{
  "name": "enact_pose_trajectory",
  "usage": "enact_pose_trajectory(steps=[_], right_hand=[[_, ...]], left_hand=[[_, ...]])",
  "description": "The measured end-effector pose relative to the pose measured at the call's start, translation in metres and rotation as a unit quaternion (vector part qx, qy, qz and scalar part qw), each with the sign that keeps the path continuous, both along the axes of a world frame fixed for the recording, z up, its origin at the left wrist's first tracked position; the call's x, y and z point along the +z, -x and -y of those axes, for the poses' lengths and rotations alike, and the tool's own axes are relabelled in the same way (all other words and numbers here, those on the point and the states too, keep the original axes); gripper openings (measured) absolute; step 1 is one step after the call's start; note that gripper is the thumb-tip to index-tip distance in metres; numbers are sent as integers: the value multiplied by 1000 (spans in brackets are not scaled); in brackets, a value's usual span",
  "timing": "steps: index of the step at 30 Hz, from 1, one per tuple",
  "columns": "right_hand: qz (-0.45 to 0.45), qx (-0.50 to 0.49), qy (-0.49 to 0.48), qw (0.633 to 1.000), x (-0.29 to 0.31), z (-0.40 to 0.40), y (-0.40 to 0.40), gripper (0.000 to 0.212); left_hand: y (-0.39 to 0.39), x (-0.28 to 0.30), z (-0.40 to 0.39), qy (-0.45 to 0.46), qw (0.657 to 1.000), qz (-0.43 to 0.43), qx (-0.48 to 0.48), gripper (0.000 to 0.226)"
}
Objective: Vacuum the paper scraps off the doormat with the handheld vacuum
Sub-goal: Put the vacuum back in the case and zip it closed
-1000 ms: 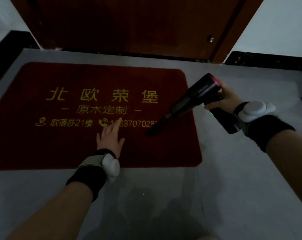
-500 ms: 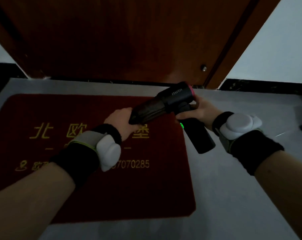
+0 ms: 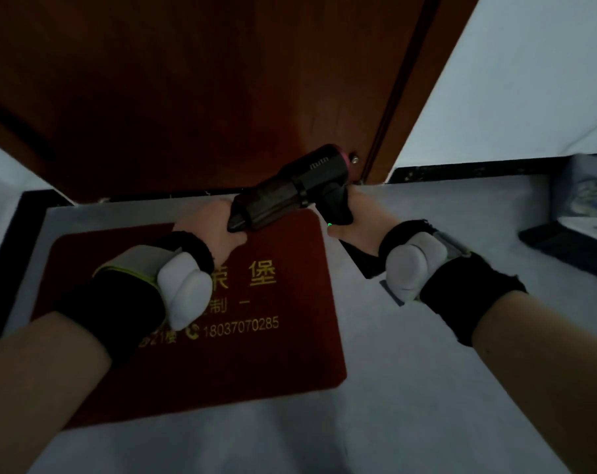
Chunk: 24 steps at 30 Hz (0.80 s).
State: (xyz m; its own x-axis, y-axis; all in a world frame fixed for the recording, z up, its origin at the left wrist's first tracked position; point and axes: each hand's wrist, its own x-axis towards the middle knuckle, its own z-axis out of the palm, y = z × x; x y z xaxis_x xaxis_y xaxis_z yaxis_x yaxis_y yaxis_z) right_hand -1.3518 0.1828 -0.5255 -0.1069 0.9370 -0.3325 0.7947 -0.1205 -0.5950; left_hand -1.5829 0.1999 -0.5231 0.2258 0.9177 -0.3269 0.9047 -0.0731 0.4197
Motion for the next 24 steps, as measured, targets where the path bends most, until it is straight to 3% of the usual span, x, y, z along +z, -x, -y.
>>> enact_pose_trajectory(steps=[5, 10, 19, 22, 24], right_hand=[[39, -40, -35, 998, 118, 12, -42, 43], [2, -62, -49, 997, 198, 30, -63, 42], [8, -129, -76, 989, 411, 68, -134, 47], [-37, -136, -78, 987, 475, 79, -173, 42], [-137, -143, 9, 980, 505, 85, -200, 40]], left_hand=[[-45, 112, 1, -37, 999, 4, -27, 16], [-66, 199, 6, -36, 999, -6, -40, 14], [-136, 404, 28, -74, 995, 17, -67, 21], [-163, 463, 36, -87, 993, 47, -65, 17], [-179, 501, 44, -93, 991, 72, -57, 14]])
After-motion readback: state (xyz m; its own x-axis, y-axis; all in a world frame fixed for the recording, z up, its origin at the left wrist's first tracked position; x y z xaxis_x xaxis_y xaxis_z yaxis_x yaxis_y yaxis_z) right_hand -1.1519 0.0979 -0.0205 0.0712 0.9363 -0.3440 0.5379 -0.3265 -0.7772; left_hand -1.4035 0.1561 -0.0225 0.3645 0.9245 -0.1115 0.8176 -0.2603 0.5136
